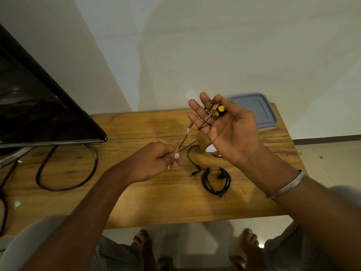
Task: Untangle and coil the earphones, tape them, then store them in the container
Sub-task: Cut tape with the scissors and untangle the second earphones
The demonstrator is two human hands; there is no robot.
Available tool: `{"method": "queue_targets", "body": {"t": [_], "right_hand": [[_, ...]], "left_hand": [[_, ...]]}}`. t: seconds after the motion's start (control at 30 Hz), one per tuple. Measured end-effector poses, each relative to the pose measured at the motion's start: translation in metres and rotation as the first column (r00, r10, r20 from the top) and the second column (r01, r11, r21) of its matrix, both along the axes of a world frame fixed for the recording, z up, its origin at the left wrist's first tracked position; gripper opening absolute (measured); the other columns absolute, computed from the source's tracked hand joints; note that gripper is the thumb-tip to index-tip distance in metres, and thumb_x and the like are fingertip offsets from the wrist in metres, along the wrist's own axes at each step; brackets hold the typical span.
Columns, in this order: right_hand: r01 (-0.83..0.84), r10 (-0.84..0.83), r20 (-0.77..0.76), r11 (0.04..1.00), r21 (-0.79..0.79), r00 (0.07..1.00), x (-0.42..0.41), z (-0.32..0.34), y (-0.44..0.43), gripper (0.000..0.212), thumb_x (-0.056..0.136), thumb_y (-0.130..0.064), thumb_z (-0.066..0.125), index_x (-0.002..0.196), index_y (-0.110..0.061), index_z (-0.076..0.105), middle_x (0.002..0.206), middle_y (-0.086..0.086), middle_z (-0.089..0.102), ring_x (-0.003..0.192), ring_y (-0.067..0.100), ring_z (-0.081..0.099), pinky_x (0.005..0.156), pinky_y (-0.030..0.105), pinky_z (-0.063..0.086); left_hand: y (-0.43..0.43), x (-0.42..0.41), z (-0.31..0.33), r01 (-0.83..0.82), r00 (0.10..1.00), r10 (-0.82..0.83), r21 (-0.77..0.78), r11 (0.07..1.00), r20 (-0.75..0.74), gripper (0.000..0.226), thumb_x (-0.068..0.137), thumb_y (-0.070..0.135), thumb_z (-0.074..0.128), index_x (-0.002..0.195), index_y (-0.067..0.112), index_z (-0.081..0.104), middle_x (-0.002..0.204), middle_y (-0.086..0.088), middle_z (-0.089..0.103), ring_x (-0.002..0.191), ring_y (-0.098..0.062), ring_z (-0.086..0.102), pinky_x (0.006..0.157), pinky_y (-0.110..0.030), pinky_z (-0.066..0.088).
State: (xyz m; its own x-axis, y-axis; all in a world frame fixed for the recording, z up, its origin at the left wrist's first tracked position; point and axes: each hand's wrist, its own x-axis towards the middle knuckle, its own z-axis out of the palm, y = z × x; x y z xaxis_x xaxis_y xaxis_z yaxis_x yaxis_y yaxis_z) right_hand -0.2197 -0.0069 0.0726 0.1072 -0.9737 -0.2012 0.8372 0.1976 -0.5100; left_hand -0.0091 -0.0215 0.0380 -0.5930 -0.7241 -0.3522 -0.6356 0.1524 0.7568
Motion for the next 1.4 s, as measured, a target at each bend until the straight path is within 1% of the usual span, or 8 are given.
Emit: {"method": "queue_targets", "body": {"t": [0.27, 0.43, 0.6, 0.77, 0.9, 1.07, 1.17, 1.4], "right_hand": [[-0.065, 0.011, -0.324, 0.986, -0.156, 0.946, 0.004, -0.007, 0.003, 0.023, 0.108, -0.02, 0.035, 0.096, -0.014, 0.054, 0.137, 0.018, 0.062, 0.131, 0.031, 0.057, 0.117, 0.052, 0.037], [-0.28, -0.317, -0.874, 0.859, -0.429, 0.367, 0.015, -0.018, 0.011, 0.018, 0.105, -0.004, 0.045, 0.096, 0.004, 0.058, 0.109, 0.014, 0.071, 0.11, 0.019, 0.068, 0.096, 0.039, 0.054], [-0.499, -0.399, -0.912, 0.774, -0.39, 0.094, 0.022, -0.026, 0.016, 0.018, 0.105, -0.009, 0.047, 0.093, -0.002, 0.059, 0.082, 0.003, 0.065, 0.071, 0.015, 0.06, 0.063, 0.032, 0.048], [-0.55, -0.239, -0.961, 0.788, -0.277, 0.141, 0.018, -0.016, 0.018, 0.022, 0.105, -0.015, 0.046, 0.095, -0.003, 0.061, 0.071, -0.007, 0.058, 0.059, 0.008, 0.053, 0.056, 0.025, 0.042], [-0.554, 0.053, -0.945, 0.82, -0.144, 0.324, 0.017, -0.009, 0.015, 0.029, 0.103, -0.022, 0.048, 0.088, -0.002, 0.062, 0.066, 0.003, 0.057, 0.059, 0.014, 0.055, 0.054, 0.027, 0.045], [-0.575, 0.495, -0.445, 0.816, -0.058, 0.747, 0.016, 0.006, 0.016, 0.025, 0.102, -0.016, 0.04, 0.081, -0.009, 0.053, 0.067, 0.003, 0.055, 0.058, 0.015, 0.055, 0.046, 0.021, 0.041], [-0.52, 0.51, -0.122, 0.85, -0.084, 0.852, 0.012, 0.011, 0.013, 0.021, 0.091, -0.02, 0.043, 0.075, -0.013, 0.055, 0.076, 0.006, 0.065, 0.061, 0.016, 0.062, 0.048, 0.022, 0.046], [-0.452, 0.446, -0.075, 0.876, -0.167, 0.892, 0.001, 0.02, 0.006, 0.018, 0.091, -0.02, 0.039, 0.078, -0.014, 0.05, 0.071, 0.0, 0.054, 0.055, 0.011, 0.048, 0.046, 0.02, 0.035]], "left_hand": [[0.01, -0.007, 0.016, 0.111, 0.994, -0.111, 0.023, 0.994, 0.017, 0.027, 0.104, 0.031, 0.049, 0.099, 0.029, 0.076, 0.072, 0.008, 0.064, 0.074, -0.004, 0.063, 0.072, -0.026, 0.05], [0.008, -0.008, 0.026, 0.016, 0.986, -0.057, -0.259, 0.966, -0.155, 0.032, 0.101, 0.042, 0.046, 0.091, 0.029, 0.074, 0.068, -0.014, 0.064, 0.063, -0.031, 0.06, 0.06, -0.047, 0.049], [0.006, -0.004, 0.031, -0.096, 0.969, -0.05, -0.557, 0.825, -0.241, 0.034, 0.101, 0.025, 0.047, 0.077, 0.016, 0.068, 0.059, 0.016, 0.055, 0.055, 0.001, 0.054, 0.055, -0.012, 0.032], [0.002, -0.004, 0.028, -0.133, 0.969, -0.045, -0.67, 0.731, -0.242, 0.037, 0.102, 0.024, 0.042, 0.074, 0.011, 0.062, 0.066, 0.006, 0.06, 0.061, -0.01, 0.055, 0.059, -0.031, 0.04], [0.001, -0.006, 0.026, -0.192, 0.956, -0.017, -0.664, 0.722, -0.294, 0.037, 0.103, 0.018, 0.042, 0.074, 0.008, 0.062, 0.067, 0.001, 0.061, 0.063, -0.016, 0.057, 0.064, -0.036, 0.042], [-0.005, -0.009, 0.017, -0.411, 0.751, 0.255, -0.129, 0.902, -0.609, 0.036, 0.102, 0.02, 0.039, 0.074, 0.009, 0.057, 0.067, 0.009, 0.055, 0.068, -0.01, 0.049, 0.067, -0.023, 0.041], [-0.005, -0.017, 0.009, -0.375, 0.679, 0.307, 0.045, 0.926, -0.667, 0.035, 0.101, 0.021, 0.039, 0.074, 0.015, 0.061, 0.07, 0.009, 0.057, 0.072, -0.009, 0.052, 0.074, -0.023, 0.042], [-0.018, -0.035, 0.008, -0.459, 0.677, 0.284, -0.087, 0.884, -0.679, 0.034, 0.107, 0.015, 0.035, 0.079, 0.018, 0.056, 0.074, 0.015, 0.055, 0.074, -0.006, 0.049, 0.076, -0.026, 0.041]]}}
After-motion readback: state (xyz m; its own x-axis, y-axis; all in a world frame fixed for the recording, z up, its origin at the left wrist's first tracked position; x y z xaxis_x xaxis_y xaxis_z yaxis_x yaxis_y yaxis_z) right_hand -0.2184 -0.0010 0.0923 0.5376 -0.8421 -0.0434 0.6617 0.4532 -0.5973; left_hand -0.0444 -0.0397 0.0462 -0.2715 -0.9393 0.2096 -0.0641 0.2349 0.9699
